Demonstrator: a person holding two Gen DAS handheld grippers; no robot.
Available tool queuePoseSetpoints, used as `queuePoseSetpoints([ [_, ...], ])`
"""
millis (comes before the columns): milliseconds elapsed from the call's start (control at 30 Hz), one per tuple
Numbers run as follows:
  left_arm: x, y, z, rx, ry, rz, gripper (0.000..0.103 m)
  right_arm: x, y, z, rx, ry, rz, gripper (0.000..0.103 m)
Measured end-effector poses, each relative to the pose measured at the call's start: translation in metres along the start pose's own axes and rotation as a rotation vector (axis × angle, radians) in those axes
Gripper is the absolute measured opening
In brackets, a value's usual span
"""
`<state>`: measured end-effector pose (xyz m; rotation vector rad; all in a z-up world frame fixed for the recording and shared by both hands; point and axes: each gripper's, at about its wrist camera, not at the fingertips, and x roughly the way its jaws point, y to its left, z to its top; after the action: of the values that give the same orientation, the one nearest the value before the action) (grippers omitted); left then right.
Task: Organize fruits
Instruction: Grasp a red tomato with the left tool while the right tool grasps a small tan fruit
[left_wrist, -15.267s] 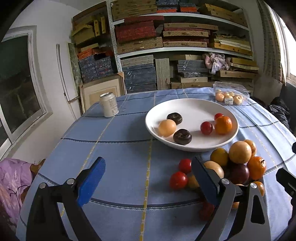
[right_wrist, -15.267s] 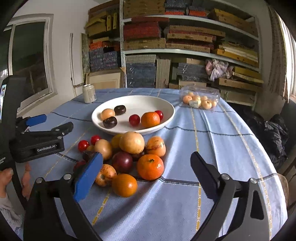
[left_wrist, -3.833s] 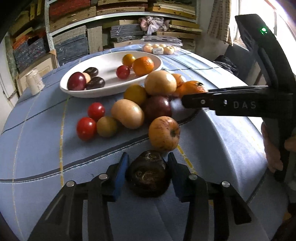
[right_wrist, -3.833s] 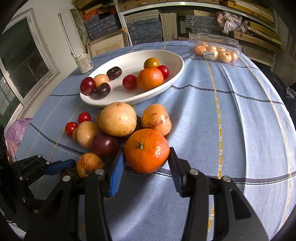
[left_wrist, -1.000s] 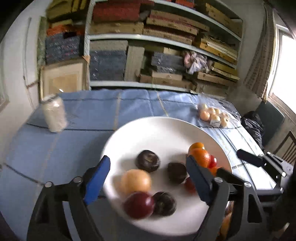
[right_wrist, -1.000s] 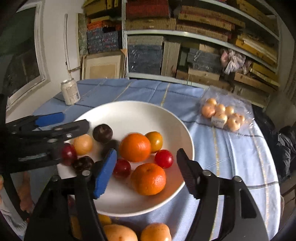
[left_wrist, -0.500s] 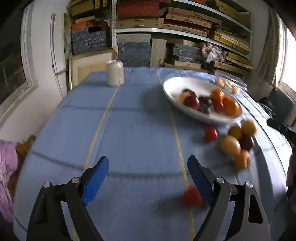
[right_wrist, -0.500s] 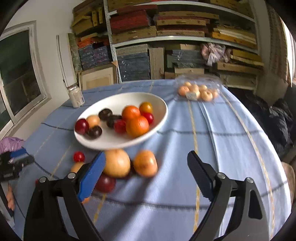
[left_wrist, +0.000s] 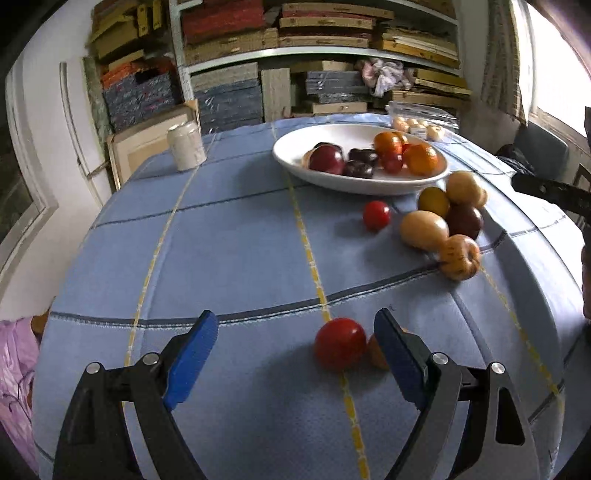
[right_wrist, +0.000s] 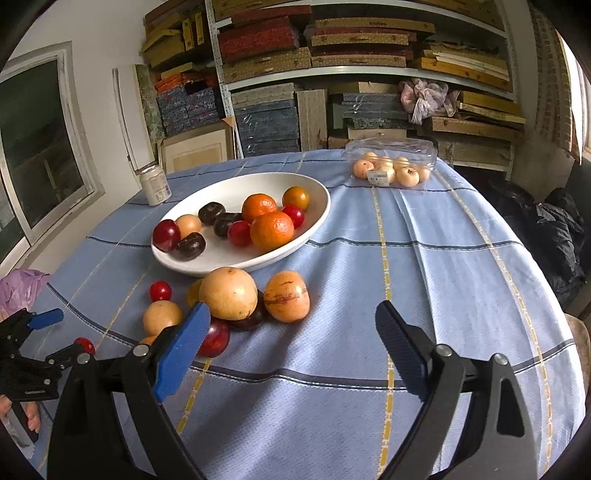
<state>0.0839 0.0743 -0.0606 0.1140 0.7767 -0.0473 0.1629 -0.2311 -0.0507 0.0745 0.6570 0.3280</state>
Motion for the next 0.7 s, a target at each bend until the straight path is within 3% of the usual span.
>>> queuePoseSetpoints([
  [67,0.006,0.009,0.000,-0.048,0.028,-0.031,0.080,0.000,0.002,0.000,-0.003,0.003,0.011,0.089],
  [100,0.009,0.012,0.000,-0.065,0.044,-0.052,0.064,-0.001,0.003,-0.001,-0.007,0.004,0.017,0.089],
  [133,0.012,0.013,-0.001,-0.076,0.060,-0.066,0.038,-0.001,0.005,-0.001,-0.014,0.004,0.026,0.089],
  [167,0.016,0.013,-0.001,-0.077,0.080,-0.074,0.029,-0.001,0.008,-0.001,-0.023,0.003,0.035,0.089],
  [333,0.016,0.007,-0.002,-0.047,0.083,-0.096,0.030,-0.012,0.031,-0.007,-0.104,-0.025,0.104,0.089],
  [500,0.014,0.014,-0.002,-0.084,0.069,-0.101,0.029,-0.020,0.087,-0.025,-0.232,0.021,0.270,0.088],
  [667,0.004,0.028,0.000,-0.134,0.010,-0.048,0.029,-0.003,0.167,-0.062,-0.513,0.137,0.298,0.059],
  [700,0.002,0.030,0.000,-0.140,0.002,-0.044,0.029,0.003,0.175,-0.066,-0.539,0.154,0.290,0.059],
])
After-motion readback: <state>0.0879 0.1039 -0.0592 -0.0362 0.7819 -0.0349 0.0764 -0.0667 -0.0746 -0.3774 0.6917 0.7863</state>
